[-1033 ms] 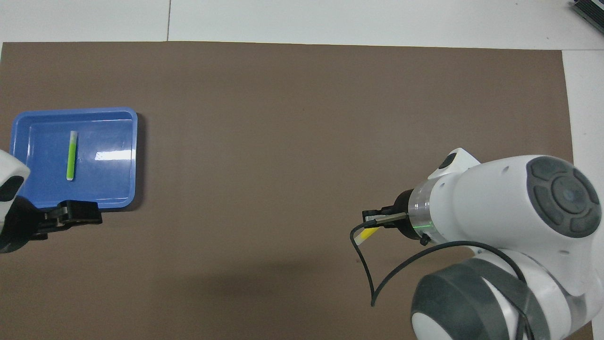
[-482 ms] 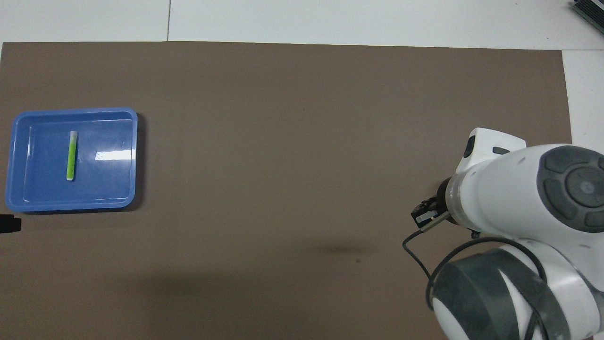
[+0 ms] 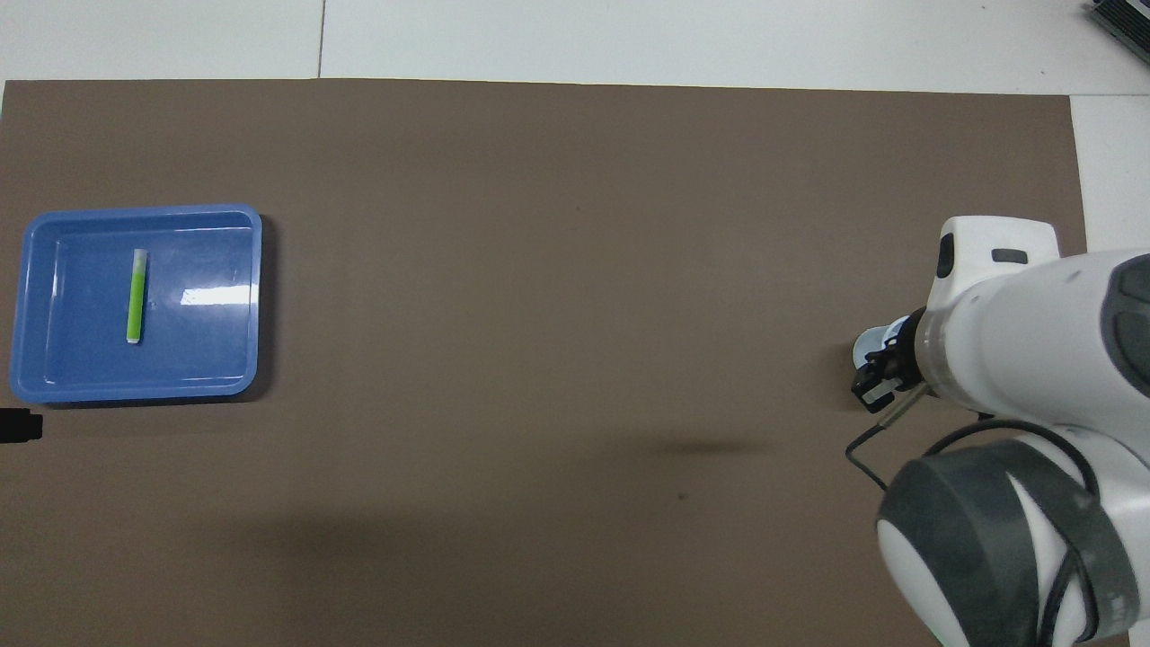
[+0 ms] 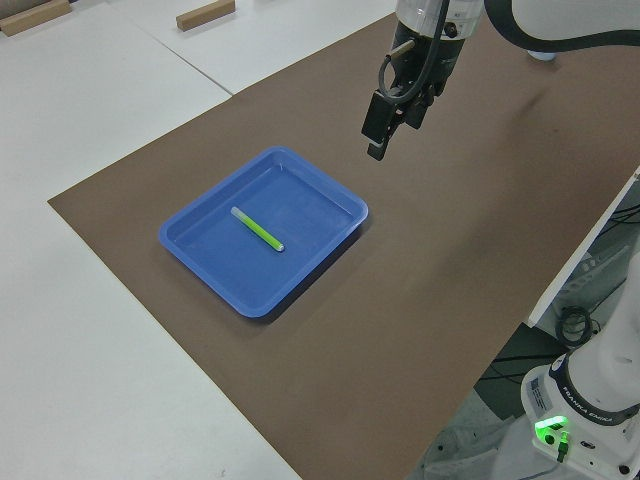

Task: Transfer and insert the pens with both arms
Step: 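Carry the yellow pen to the clear cup with the right gripper, then lower the yellow pen into the cup while the left gripper reaches the tray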

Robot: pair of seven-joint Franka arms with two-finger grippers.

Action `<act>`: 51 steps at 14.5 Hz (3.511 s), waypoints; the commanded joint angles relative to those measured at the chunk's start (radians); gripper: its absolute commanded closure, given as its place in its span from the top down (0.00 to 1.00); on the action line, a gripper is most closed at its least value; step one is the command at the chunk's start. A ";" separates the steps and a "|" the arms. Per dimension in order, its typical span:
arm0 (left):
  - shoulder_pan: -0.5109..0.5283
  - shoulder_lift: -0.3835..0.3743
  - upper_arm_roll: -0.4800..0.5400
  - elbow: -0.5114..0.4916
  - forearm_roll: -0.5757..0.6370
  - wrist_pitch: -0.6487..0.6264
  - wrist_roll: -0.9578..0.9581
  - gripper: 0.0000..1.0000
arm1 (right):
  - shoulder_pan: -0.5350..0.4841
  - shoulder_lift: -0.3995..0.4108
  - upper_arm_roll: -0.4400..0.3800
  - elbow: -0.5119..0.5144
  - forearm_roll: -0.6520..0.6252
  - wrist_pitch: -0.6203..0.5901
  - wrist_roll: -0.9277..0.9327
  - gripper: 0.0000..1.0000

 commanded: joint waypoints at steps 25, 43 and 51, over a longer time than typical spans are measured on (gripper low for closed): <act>0.030 0.317 -0.012 -0.076 0.014 0.482 0.003 0.89 | -0.166 0.045 0.014 -0.255 -0.013 0.315 -0.165 1.00; 0.044 0.544 -0.010 -0.053 0.023 0.780 0.014 0.84 | -0.088 -0.038 0.021 0.103 0.238 -0.362 0.290 1.00; 0.063 0.682 -0.009 0.044 0.093 0.856 0.014 0.83 | -0.066 -0.050 0.023 0.047 0.404 -0.307 0.683 1.00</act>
